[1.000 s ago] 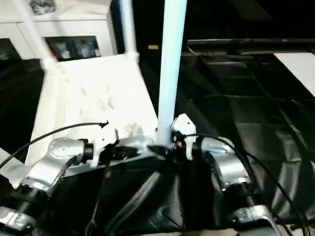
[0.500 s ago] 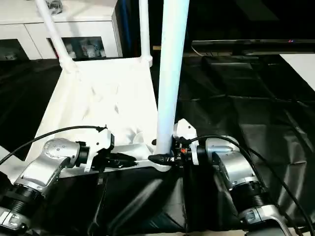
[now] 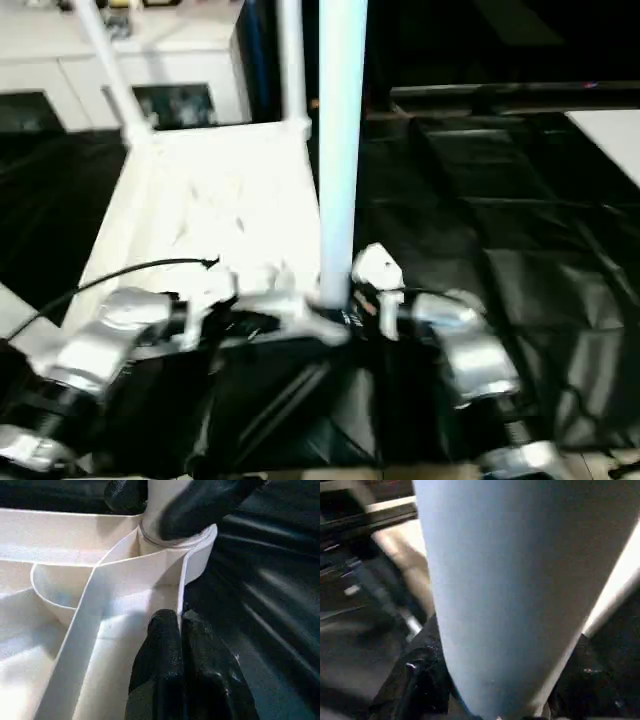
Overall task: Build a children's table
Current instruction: Rotate leg to tighten, then rotate table base
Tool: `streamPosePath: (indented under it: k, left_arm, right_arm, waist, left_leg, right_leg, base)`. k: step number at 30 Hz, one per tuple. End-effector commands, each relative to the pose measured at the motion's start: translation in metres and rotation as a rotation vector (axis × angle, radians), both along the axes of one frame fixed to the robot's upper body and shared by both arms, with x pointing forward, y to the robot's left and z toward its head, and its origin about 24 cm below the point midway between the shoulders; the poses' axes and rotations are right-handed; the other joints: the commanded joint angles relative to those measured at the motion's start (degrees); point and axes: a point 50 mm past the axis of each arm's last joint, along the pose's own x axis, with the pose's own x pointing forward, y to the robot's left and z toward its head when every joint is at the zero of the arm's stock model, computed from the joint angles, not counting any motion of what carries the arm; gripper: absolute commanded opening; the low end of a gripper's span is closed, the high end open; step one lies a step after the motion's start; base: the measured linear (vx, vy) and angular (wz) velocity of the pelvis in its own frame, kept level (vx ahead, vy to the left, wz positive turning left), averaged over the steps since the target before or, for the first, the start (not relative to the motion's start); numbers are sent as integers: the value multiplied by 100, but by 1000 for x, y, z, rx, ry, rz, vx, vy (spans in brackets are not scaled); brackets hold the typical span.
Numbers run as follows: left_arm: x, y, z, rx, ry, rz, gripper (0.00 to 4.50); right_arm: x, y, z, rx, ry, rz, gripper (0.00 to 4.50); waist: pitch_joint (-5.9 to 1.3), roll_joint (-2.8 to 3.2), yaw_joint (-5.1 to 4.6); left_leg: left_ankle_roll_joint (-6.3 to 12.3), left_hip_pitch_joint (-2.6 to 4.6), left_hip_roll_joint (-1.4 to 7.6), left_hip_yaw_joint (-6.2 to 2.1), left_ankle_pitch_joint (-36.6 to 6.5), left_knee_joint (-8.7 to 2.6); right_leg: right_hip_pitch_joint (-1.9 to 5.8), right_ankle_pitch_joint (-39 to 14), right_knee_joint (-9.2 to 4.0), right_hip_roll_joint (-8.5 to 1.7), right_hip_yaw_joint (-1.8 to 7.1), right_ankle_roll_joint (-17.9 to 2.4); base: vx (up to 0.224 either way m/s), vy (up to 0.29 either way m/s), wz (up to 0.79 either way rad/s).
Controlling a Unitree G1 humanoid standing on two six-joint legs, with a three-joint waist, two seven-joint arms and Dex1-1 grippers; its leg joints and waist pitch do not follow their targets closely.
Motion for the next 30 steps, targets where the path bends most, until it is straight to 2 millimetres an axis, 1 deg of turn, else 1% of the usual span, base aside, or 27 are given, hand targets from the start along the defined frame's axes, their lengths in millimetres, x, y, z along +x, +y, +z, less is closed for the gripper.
streamPosePath:
  k: [1,2,3,4,5,6,7,9,10,11,12,13,14,15,16,17,18,20,21,23,24,25,26,27,28,29,30]
  left_arm:
    - [16,-23,16,-67,-86,143,0]
    - [17,-30,16,-80,-91,158,0]
    - [17,-34,17,-87,-93,165,0]
    - [18,-40,17,-91,-105,188,0]
    - [18,-46,18,-93,-114,194,0]
    - [18,-47,18,-93,-116,195,0]
    - [19,-50,18,-85,-133,205,0]
    - [20,-52,19,-76,-149,207,0]
    - [21,-53,20,-76,-163,207,0]
    - [21,-53,20,-76,-163,207,0]
    - [21,-54,21,-78,-168,207,0]
    - [20,-53,22,-72,-176,188,0]
    - [19,-51,22,-68,-179,175,0]
    - [18,-49,21,-61,-181,164,0]
    - [17,-45,20,-50,-185,156,0]
    - [17,-42,20,-47,-185,153,0]
    - [17,-39,20,-43,-186,154,0]
    - [17,-34,20,-37,-188,154,0]
    - [17,-31,19,-31,-188,151,0]
    - [16,-26,18,-20,-188,138,0]
    - [16,-24,18,-17,-188,129,0]
    - [15,-23,18,-17,-188,124,0]
    - [14,-21,18,-18,-187,116,0]
    - [13,-18,19,-20,-187,108,0]
    - [13,-16,20,-19,-188,104,0]
    - [12,-14,20,-17,-191,106,0]
    - [12,-14,20,-17,-191,106,0]
  right_arm:
    - [-11,37,-35,4,149,-60,196]
    - [-7,44,-35,20,155,-129,196]
    - [-5,49,-35,30,157,-167,196]
    - [1,57,-34,46,166,-248,196]
    - [5,66,-31,56,158,-285,196]
    - [6,68,-31,58,155,-291,196]
    - [9,75,-27,60,142,-312,196]
    - [11,80,-23,65,125,-329,196]
    - [15,82,-19,70,103,-345,196]
    - [15,82,-19,70,103,-345,196]
    - [16,82,-17,73,90,-351,196]
    - [17,81,-15,78,75,-341,231]
    - [17,78,-14,82,69,-341,252]
    - [18,74,-13,87,69,-345,266]
    - [18,68,-12,98,66,-342,266]
    - [18,64,-11,96,60,-335,276]
    - [17,58,-9,90,44,-317,276]
    - [15,50,-6,75,21,-283,305]
    - [12,44,-4,48,-3,-250,313]
    - [7,29,1,6,-48,-180,313]
    - [4,19,4,0,-61,-150,313]
    - [2,14,7,1,-66,-133,313]
    - [0,3,11,7,-71,-112,313]
    - [-3,-11,17,12,-82,-90,313]
    - [-7,-26,25,13,-90,-63,313]
    - [-10,-33,29,16,-90,-45,313]
    - [-10,-34,29,16,-90,-43,313]
  waist:
    - [-123,-24,-96]
    - [-91,-14,-201]
    - [-84,-7,-246]
    - [-92,46,-366]
    - [-106,101,-386]
    - [-117,85,-418]
    - [-102,115,-451]
    - [-79,96,-467]
    - [-70,-43,-478]
    - [-65,32,-466]
    - [-59,35,-476]
    - [-55,41,-485]
    - [-61,57,-460]
    - [-61,51,-449]
    - [-62,43,-439]
    - [-60,21,-432]
    - [-57,7,-431]
    - [-110,-15,-361]
    - [-125,-15,-337]
    - [-144,-61,-264]
    - [-179,-99,-223]
    - [-184,-111,-195]
    - [-180,-158,-165]
    - [-171,-175,-133]
    - [-175,-176,-119]
    - [-207,-184,-74]
    - [-210,-195,-69]
  left_leg:
    - [-385,212,261,-252,-3022,-541]
    - [-454,307,229,-299,-3412,-507]
    - [-469,297,225,-346,-3532,-529]
    - [-468,181,242,-452,-3859,-643]
    - [-501,160,258,-483,-3969,-682]
    - [-517,115,272,-512,-4016,-724]
    - [-568,145,279,-539,-4276,-757]
    - [-511,241,237,-488,-4340,-705]
    - [-391,336,196,-452,-4204,-607]
    - [-340,365,185,-444,-4076,-585]
    - [-337,344,194,-454,-4083,-603]
    - [-354,279,230,-478,-4173,-678]
    - [-388,234,285,-487,-4296,-767]
    - [-413,232,302,-482,-4340,-794]
    - [-457,249,292,-464,-4313,-784]
    - [-455,294,266,-433,-4177,-727]
    - [-422,281,254,-429,-4054,-707]
    - [-285,171,275,-402,-3300,-696]
    - [-269,158,287,-389,-3116,-695]
    - [-143,145,294,-294,-2540,-666]
    - [-16,103,283,-267,-2159,-641]
    - [56,102,297,-247,-2013,-631]
    - [158,99,288,-203,-1848,-600]
    - [219,127,297,-181,-1842,-576]
    - [241,126,300,-179,-1820,-565]
    - [314,121,318,-167,-1605,-543]
    - [358,115,312,-153,-1524,-530]
  right_leg:
    - [-38,-3575,-678,-284,100,-741]
    - [-93,-4199,-770,-280,15,-532]
    - [-59,-4300,-793,-282,-34,-449]
    - [115,-3976,-760,-264,-181,-351]
    - [155,-3746,-729,-271,-201,-395]
    - [192,-3470,-685,-277,-201,-453]
    - [175,-3179,-701,-264,-238,-552]
    - [84,-3330,-807,-292,-245,-566]
    - [-5,-3784,-938,-311,-306,-458]
    - [-2,-3952,-977,-330,-331,-376]
    - [20,-3912,-978,-323,-352,-351]
    - [110,-3701,-926,-299,-391,-329]
    - [192,-3270,-823,-287,-382,-406]
    - [197,-3115,-807,-302,-372,-467]
    - [157,-3034,-814,-348,-344,-558]
    - [82,-3156,-861,-389,-305,-615]
    - [83,-3214,-876,-404,-294,-620]
    - [159,-2900,-820,-445,-204,-731]
    - [166,-2699,-798,-444,-188,-795]
    - [150,-2085,-729,-404,-130,-1013]
    - [209,-1877,-690,-393,-108,-1011]
    - [198,-1815,-672,-386,-84,-1024]
    - [162,-1869,-673,-377,-51,-1053]
    - [131,-2110,-684,-389,-28,-1068]
    - [154,-2182,-679,-387,-27,-1049]
    - [164,-2028,-645,-387,-15,-1060]
    - [152,-1925,-636,-372,-17,-1094]
  base:
    - [-76,-4,-4]
    - [-86,3,-5]
    - [-72,32,-17]
    - [-72,32,-17]
    - [-33,50,-24]
    - [0,0,0]
    - [0,0,0]
    - [-28,-7,2]
    - [-56,-13,3]
    - [-52,-20,3]
    - [0,0,0]
    - [0,0,0]
    - [0,0,0]
    - [0,0,0]
    - [0,0,0]
    - [0,0,0]
    - [0,0,0]
    - [0,0,0]
    - [0,0,0]
    - [0,0,0]
    - [0,0,0]
    - [0,0,0]
    - [0,0,0]
    - [0,0,0]
    - [0,0,0]
    - [0,0,0]
    - [0,0,0]
